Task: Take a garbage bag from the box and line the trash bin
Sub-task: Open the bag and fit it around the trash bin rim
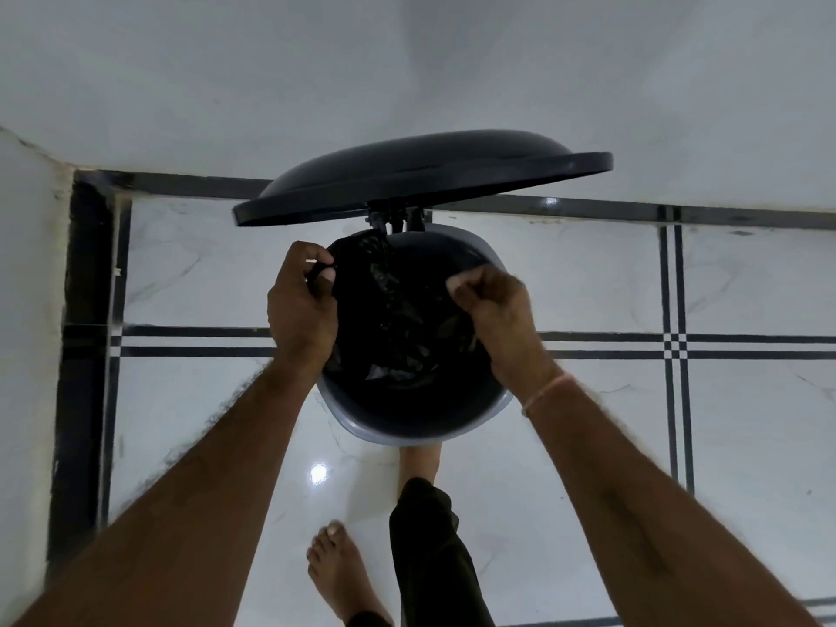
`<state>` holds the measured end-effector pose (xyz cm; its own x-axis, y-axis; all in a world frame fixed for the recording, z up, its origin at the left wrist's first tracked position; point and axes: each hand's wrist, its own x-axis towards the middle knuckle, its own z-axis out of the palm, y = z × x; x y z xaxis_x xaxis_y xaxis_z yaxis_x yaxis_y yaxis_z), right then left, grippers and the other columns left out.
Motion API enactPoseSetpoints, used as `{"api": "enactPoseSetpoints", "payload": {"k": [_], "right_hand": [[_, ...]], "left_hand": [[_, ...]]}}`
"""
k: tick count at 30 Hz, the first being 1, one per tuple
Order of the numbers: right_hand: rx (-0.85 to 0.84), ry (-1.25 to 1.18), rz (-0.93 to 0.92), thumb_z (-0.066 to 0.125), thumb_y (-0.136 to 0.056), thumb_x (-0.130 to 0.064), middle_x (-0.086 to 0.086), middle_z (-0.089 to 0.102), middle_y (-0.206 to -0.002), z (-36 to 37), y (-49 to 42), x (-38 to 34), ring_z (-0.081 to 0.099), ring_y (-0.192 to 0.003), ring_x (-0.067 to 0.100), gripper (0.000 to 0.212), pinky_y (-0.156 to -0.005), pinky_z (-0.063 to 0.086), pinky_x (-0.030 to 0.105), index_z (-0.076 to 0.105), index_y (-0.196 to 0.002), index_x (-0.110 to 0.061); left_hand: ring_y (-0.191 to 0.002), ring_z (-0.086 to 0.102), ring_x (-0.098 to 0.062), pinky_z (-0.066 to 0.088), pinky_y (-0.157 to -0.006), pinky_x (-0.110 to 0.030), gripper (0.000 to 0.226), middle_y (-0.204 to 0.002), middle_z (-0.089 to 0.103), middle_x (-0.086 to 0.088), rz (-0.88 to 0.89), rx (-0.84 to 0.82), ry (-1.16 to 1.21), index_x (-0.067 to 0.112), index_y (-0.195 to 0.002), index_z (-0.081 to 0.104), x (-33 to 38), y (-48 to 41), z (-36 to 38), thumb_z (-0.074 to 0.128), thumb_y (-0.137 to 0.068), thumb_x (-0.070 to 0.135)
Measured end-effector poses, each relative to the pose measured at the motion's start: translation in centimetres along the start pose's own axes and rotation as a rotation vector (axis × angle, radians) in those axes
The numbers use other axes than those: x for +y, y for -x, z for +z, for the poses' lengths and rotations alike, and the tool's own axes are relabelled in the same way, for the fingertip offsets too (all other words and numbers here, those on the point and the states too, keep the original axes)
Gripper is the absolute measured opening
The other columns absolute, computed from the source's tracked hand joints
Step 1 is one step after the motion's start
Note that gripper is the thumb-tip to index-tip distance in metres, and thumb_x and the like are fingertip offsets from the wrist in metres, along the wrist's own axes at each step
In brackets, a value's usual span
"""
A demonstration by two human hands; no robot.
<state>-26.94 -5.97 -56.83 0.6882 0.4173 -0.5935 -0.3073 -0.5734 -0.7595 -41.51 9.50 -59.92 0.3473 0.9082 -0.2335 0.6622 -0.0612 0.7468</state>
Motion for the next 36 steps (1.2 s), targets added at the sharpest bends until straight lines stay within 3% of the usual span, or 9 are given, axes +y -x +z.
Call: {"api": "enactPoseSetpoints", "payload": {"k": [5,10,14,18,22,25,28,33,36], "right_hand": [[0.119,-0.008,-0.082,0.066,-0.094,-0.009,0.006,0.074,-0.093,-0.7,-1.1,-0.3,0.071,-0.091,0.025,0.016,-0.092,0.06,0.055,0.062,-0.095,-0.024],[0.046,0.11,-0.089,0.039,-0.096,0.012,0.003,0.078,-0.105,-1.8,-0.8,-0.8,0.072,-0.105,0.022,0.053,-0.097,0.061,0.044,0.079,-0.085,-0.021],[-0.004,0.112,-0.05,0.035,-0.095,0.014,0.007,0.077,-0.107,-2.9,-0.3,-0.1,0.072,-0.106,0.025,0.053,-0.098,0.06,0.047,0.08,-0.098,-0.015],[-0.041,-0.047,-0.006,0.051,-0.108,-0.024,0.011,0.075,-0.116,-3.0,0.4,0.1,0.07,-0.112,0.023,0.025,-0.104,0.056,0.049,0.072,-0.118,-0.013],[-0.021,0.193,-0.013,0.079,-0.084,-0.051,-0.005,0.08,-0.1,-2.1,-0.8,-0.4,0.076,-0.099,0.017,0.038,-0.098,0.059,0.043,0.078,-0.11,-0.024],[0.019,0.192,-0.036,0.081,-0.088,-0.035,0.002,0.08,-0.087,-1.3,-1.9,-1.1,0.077,-0.088,0.026,0.016,-0.092,0.061,0.048,0.077,-0.085,-0.02],[0.043,0.093,-0.116,0.074,-0.093,-0.013,0.008,0.078,-0.097,-1.0,-2.8,-1.4,0.075,-0.092,0.03,0.008,-0.091,0.061,0.051,0.068,-0.09,-0.018],[0.042,0.269,-0.221,0.044,-0.093,0.012,-0.001,0.078,-0.108,-1.3,-3.4,-1.2,0.072,-0.105,0.019,0.051,-0.099,0.059,0.042,0.079,-0.089,-0.025],[0.057,0.293,-0.223,0.041,-0.094,0.013,0.0,0.077,-0.12,-1.4,-3.3,-1.2,0.071,-0.113,0.017,0.057,-0.103,0.058,0.036,0.083,-0.102,-0.025]], "left_hand": [[-0.07,0.055,0.0,0.035,-0.06,-0.001,0.014,-0.082,0.059,0.014,0.001,-0.003,0.002,0.016,-0.106,0.063,-0.2,-0.1,0.1,0.057,-0.099,0.006],[-0.074,0.054,-0.005,0.033,-0.061,0.002,0.013,-0.088,0.061,0.011,-0.016,-0.001,-0.005,0.014,-0.105,0.063,-0.2,-0.1,0.1,0.057,-0.099,0.005],[-0.074,0.055,0.014,0.032,-0.062,0.004,0.013,-0.082,0.059,0.017,-0.028,-0.005,0.007,0.015,-0.105,0.063,-0.2,-0.1,0.0,0.057,-0.099,0.005],[-0.073,0.054,0.012,0.032,-0.061,0.004,0.013,-0.085,0.059,0.017,-0.037,-0.012,-0.001,0.016,-0.105,0.063,-0.2,-0.2,0.0,0.058,-0.099,0.006],[-0.074,0.055,0.012,0.031,-0.063,0.005,0.013,-0.088,0.059,0.015,-0.013,-0.011,-0.01,0.014,-0.104,0.064,-0.2,-0.3,0.0,0.058,-0.098,0.005],[-0.073,0.055,0.009,0.031,-0.063,0.005,0.012,-0.086,0.058,0.016,-0.017,-0.008,-0.015,0.014,-0.104,0.064,-0.2,-0.3,0.1,0.058,-0.098,0.005],[-0.074,0.055,0.015,0.032,-0.063,0.004,0.012,-0.083,0.058,0.018,-0.018,-0.001,0.001,0.015,-0.103,0.064,-0.5,-0.4,0.2,0.058,-0.098,0.006],[-0.078,0.054,0.02,0.032,-0.065,0.006,0.013,-0.085,0.059,0.021,0.001,-0.001,0.009,0.014,-0.104,0.064,-0.6,-0.3,0.2,0.058,-0.097,0.005],[-0.08,0.056,0.017,0.031,-0.066,0.006,0.013,-0.091,0.061,0.018,0.014,0.001,0.013,0.015,-0.103,0.064,-0.7,-0.3,0.2,0.059,-0.097,0.005]]}}
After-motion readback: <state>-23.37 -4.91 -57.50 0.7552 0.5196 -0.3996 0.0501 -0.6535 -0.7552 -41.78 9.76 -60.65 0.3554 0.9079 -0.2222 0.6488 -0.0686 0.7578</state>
